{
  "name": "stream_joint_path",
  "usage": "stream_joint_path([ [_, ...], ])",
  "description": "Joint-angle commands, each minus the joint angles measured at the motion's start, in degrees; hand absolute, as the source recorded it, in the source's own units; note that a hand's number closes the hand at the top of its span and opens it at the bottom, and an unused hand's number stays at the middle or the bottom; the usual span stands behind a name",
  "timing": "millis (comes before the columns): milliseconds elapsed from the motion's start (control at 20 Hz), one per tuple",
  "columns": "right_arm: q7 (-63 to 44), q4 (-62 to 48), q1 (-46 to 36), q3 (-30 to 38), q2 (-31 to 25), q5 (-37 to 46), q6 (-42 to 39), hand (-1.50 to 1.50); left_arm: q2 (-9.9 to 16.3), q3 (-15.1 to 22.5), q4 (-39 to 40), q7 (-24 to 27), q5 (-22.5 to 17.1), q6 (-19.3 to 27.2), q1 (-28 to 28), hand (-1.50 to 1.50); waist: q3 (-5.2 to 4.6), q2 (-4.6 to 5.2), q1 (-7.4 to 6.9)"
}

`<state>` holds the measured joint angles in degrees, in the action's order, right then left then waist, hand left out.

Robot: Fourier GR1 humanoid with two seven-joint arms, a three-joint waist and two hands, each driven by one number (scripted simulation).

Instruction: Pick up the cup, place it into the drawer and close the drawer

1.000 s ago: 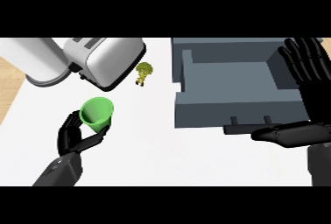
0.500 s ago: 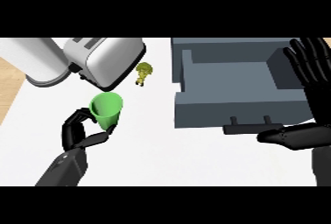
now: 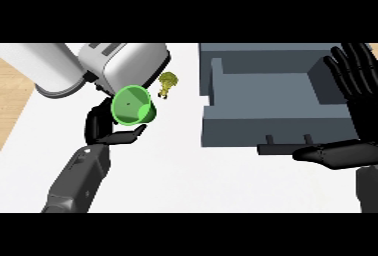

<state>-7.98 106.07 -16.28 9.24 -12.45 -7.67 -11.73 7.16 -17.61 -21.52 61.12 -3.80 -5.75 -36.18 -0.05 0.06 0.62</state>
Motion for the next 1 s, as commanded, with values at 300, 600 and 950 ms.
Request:
stream_joint_path([
  [300,-1.73,0.68,-0.28,0.49,0.12,0.9,1.75,-1.5,-5.95,5.97,-14.57,-17.91,-0.01,0.86,-14.15,1.5,0.12,-0.64,-1.04],
  [600,0.54,-0.98,0.57,2.09,-1.01,0.44,0.47,-1.5,-6.9,9.81,-26.29,-31.26,0.01,6.54,-16.42,1.5,0.09,-0.4,-0.95],
  [950,2.03,1.74,2.96,0.34,0.46,1.02,0.25,-1.5,-7.15,16.45,-18.97,-39.44,-4.78,18.65,-30.1,1.5,0.07,0.03,1.05],
])
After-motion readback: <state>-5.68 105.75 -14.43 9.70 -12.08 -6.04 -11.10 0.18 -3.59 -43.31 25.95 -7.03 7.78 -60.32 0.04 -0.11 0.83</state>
